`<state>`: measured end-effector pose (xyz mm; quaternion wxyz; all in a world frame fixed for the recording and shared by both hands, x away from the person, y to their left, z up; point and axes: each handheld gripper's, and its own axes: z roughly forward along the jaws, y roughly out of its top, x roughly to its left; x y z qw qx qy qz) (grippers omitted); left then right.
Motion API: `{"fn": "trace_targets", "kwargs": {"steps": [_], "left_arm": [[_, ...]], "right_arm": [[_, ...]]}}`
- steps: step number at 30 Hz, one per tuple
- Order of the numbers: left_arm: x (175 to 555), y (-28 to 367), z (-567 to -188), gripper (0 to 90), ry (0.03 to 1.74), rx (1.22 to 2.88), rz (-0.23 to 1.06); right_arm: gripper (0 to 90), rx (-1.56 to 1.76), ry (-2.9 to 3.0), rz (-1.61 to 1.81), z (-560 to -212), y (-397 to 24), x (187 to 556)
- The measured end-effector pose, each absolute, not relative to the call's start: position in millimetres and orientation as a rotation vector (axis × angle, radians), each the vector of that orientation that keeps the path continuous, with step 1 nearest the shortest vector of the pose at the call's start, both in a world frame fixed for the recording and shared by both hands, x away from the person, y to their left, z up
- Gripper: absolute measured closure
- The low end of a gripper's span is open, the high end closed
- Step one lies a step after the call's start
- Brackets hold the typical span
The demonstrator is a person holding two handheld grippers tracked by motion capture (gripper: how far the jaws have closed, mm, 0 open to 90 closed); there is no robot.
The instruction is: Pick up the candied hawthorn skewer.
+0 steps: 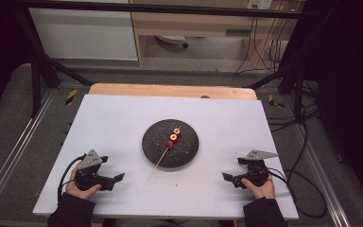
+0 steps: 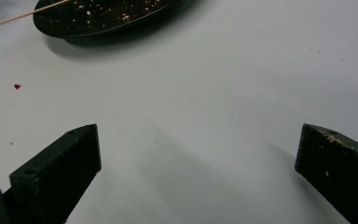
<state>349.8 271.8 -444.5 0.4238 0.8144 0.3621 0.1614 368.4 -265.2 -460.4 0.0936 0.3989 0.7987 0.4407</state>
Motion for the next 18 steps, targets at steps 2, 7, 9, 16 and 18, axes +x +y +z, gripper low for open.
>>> {"fn": "trace_targets", "kwargs": {"steps": [2, 7, 9, 16, 18], "left_arm": [[350, 271, -444, 4.3, 0.903, 2.040, 0.404], [351, 269, -444, 4.5, 0.907, 2.041, 0.403], [351, 267, -443, 4.5, 0.904, 2.045, 0.405], [351, 259, -443, 4.5, 0.891, 2.066, 0.410], [352, 256, -442, 4.6, 0.888, 2.073, 0.411]], "right_arm": [[1.2, 1.181, 2.374, 1.306, -461, -265, 369], [1.1, 1.175, 2.372, 1.308, -461, -265, 368], [1.1, 1.178, 2.372, 1.316, -461, -264, 368], [1.1, 1.180, 2.371, 1.322, -461, -264, 368], [1.1, 1.180, 2.371, 1.321, -461, -264, 368]]}}
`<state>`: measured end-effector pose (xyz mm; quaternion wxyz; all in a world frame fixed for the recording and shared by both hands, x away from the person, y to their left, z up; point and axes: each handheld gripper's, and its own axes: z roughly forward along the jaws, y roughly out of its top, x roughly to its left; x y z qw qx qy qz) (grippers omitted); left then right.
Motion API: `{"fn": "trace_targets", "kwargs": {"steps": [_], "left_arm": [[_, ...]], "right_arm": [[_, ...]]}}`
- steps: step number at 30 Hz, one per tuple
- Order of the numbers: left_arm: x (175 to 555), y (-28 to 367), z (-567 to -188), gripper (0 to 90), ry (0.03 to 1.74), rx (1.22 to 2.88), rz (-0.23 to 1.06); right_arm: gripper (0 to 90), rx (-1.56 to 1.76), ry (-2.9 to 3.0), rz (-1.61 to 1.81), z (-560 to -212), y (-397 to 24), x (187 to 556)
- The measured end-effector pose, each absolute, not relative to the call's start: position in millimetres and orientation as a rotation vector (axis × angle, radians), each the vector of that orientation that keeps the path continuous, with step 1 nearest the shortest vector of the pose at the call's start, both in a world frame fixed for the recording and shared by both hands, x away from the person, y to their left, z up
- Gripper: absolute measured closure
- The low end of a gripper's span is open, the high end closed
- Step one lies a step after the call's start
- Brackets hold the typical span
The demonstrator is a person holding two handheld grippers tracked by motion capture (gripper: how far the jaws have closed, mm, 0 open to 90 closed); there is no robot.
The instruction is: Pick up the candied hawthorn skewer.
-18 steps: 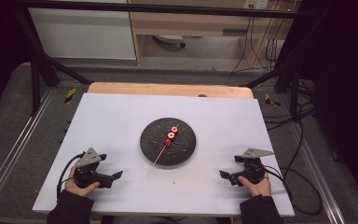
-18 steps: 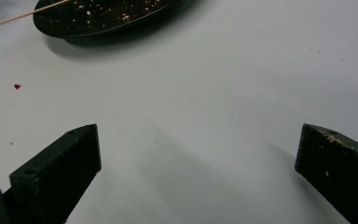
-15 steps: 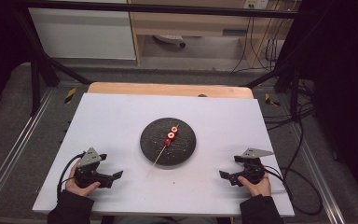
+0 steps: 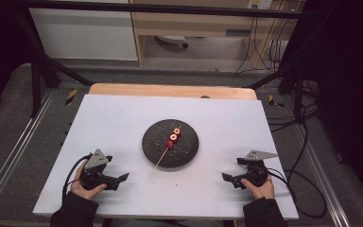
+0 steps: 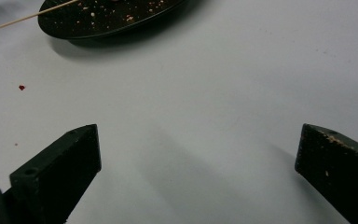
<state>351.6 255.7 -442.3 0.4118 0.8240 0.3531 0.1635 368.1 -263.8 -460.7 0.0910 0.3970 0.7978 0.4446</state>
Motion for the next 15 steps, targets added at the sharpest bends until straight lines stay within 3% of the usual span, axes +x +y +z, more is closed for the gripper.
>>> {"fn": "trace_targets", "kwargs": {"steps": [15], "left_arm": [[353, 227, -434, 4.9, 0.883, 2.088, 0.404]], "right_arm": [[0.8, 1.186, 2.366, 1.311, -461, -264, 368]]}}
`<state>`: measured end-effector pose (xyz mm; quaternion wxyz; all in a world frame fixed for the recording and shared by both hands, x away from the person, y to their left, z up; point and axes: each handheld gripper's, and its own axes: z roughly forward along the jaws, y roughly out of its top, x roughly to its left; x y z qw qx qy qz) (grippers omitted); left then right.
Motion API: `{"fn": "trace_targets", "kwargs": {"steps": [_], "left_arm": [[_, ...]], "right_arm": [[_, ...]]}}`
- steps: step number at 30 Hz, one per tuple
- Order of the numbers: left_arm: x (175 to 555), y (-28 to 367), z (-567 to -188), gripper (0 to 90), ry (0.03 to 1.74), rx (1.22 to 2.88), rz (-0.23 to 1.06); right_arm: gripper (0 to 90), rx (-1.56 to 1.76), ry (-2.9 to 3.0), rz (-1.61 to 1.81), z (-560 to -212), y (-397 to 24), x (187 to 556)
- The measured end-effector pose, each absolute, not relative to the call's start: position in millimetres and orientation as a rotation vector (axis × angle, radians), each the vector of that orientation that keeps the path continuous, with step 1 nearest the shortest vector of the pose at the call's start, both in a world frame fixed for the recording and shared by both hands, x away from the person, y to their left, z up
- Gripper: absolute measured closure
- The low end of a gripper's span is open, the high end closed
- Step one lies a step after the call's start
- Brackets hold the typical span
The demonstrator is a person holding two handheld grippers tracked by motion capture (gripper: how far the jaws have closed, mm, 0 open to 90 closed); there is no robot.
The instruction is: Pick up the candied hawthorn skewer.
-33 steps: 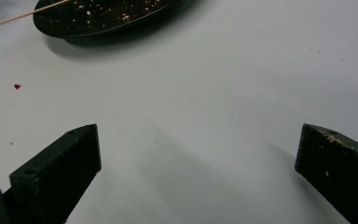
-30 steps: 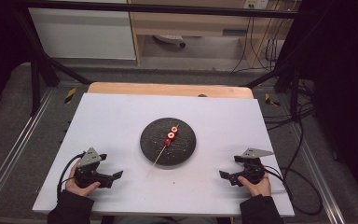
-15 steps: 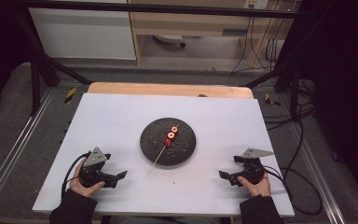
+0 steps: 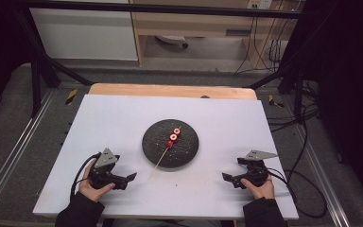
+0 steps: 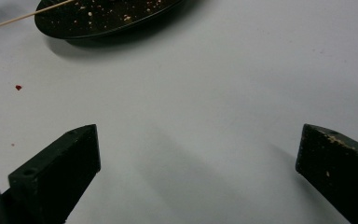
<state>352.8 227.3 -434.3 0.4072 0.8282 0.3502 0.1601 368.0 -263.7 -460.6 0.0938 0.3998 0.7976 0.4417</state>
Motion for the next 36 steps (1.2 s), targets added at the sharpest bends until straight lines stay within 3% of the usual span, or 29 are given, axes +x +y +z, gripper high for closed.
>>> {"fn": "trace_targets", "kwargs": {"steps": [24, 29, 33, 35, 36], "left_arm": [[382, 151, -412, 11.7, 0.929, 2.148, 0.392], [392, 133, -413, 19.9, 0.938, 2.183, 0.389], [399, 121, -414, 33.5, 0.961, 2.211, 0.376], [404, 116, -416, 36.0, 0.987, 2.222, 0.378], [406, 115, -417, 42.2, 0.996, 2.230, 0.378]], "right_arm": [[0.8, 1.183, 2.364, 1.305, -461, -263, 368], [0.8, 1.182, 2.364, 1.307, -461, -263, 368], [0.8, 1.180, 2.365, 1.309, -461, -263, 368], [0.7, 1.181, 2.365, 1.309, -461, -263, 368], [0.7, 1.181, 2.368, 1.308, -461, -264, 368]]}}
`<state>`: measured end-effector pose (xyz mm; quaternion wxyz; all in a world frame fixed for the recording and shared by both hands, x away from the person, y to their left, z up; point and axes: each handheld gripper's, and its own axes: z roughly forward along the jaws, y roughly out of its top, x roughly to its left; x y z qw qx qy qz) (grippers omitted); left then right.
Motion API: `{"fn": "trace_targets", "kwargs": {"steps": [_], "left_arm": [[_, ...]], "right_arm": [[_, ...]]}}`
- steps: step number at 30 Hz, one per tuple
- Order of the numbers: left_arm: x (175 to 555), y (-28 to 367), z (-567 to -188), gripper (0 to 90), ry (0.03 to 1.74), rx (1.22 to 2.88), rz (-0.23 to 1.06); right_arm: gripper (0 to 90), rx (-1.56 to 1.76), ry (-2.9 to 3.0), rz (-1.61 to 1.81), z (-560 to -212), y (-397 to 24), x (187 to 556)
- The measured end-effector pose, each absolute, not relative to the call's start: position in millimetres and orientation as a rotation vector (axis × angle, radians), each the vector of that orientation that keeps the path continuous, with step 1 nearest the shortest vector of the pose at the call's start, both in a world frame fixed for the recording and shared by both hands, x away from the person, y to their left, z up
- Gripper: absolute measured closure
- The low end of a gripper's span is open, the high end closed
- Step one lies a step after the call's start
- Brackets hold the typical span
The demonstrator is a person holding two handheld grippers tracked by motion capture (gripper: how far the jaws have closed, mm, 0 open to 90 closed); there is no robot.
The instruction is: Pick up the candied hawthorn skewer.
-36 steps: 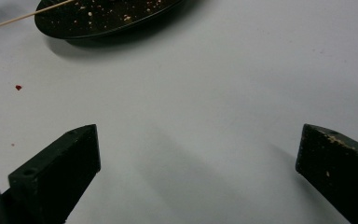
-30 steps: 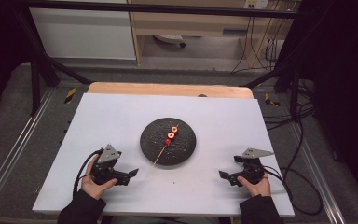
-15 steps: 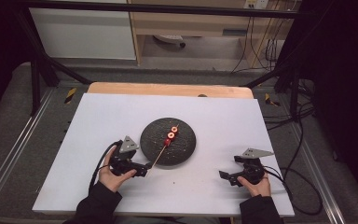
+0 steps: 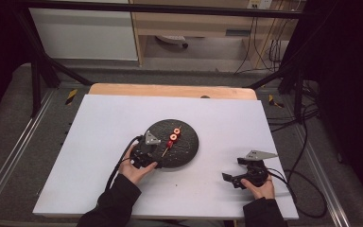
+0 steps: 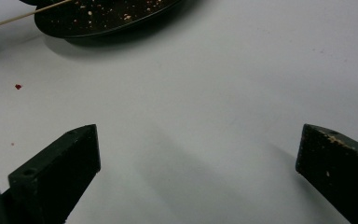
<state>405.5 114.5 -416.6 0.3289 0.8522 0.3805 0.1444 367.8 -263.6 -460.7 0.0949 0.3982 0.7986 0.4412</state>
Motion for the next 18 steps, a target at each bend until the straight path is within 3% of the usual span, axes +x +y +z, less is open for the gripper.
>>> {"fn": "trace_targets", "kwargs": {"steps": [9, 18], "left_arm": [[413, 107, -423, 68.9, 1.045, 2.280, 0.323], [413, 100, -424, 81.2, 1.085, 2.286, 0.333]], "right_arm": [[0.7, 1.182, 2.368, 1.309, -461, -264, 368], [0.8, 1.184, 2.369, 1.311, -460, -264, 368]]}}
